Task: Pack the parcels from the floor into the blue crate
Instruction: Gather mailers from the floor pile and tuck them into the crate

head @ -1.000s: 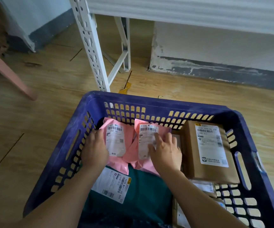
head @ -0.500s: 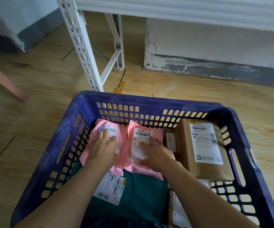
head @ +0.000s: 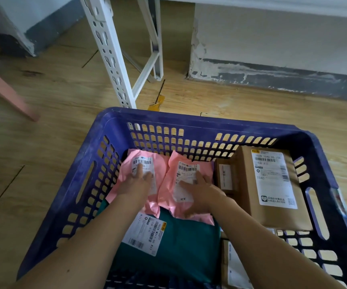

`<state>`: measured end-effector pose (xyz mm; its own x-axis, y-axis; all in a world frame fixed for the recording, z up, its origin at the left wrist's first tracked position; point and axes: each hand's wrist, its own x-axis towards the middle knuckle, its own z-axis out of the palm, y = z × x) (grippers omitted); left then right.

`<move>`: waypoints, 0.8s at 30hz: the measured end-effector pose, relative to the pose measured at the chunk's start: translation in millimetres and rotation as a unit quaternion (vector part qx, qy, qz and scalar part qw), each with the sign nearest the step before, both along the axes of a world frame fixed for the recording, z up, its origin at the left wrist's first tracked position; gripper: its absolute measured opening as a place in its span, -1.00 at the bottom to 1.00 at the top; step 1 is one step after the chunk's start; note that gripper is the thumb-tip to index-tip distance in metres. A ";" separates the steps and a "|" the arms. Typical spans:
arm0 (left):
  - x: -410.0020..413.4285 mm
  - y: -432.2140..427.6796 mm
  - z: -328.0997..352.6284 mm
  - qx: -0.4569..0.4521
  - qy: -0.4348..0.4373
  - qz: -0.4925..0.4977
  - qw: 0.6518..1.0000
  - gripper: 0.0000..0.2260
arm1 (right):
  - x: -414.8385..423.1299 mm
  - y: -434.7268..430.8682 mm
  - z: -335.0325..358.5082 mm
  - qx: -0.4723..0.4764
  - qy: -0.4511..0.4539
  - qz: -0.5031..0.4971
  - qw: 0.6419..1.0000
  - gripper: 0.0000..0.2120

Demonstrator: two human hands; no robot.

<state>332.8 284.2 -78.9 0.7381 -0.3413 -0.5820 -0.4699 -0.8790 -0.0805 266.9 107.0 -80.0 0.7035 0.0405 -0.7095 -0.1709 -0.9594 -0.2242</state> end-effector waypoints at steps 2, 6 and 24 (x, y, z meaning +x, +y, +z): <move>0.6 -1.7 1.1 0.007 0.009 0.005 1.000 -0.33 | -3.0 5.5 -0.5 -0.009 -0.022 0.001 1.000 -0.18; 2.9 0.1 -4.3 -0.009 0.009 0.008 1.000 -0.34 | -5.6 14.3 -15.3 -0.041 -0.072 -0.013 0.996 -0.34; -12.0 14.9 20.6 -0.182 0.034 0.010 0.983 -0.81 | -21.5 37.0 19.0 0.034 -0.096 0.085 0.991 -0.59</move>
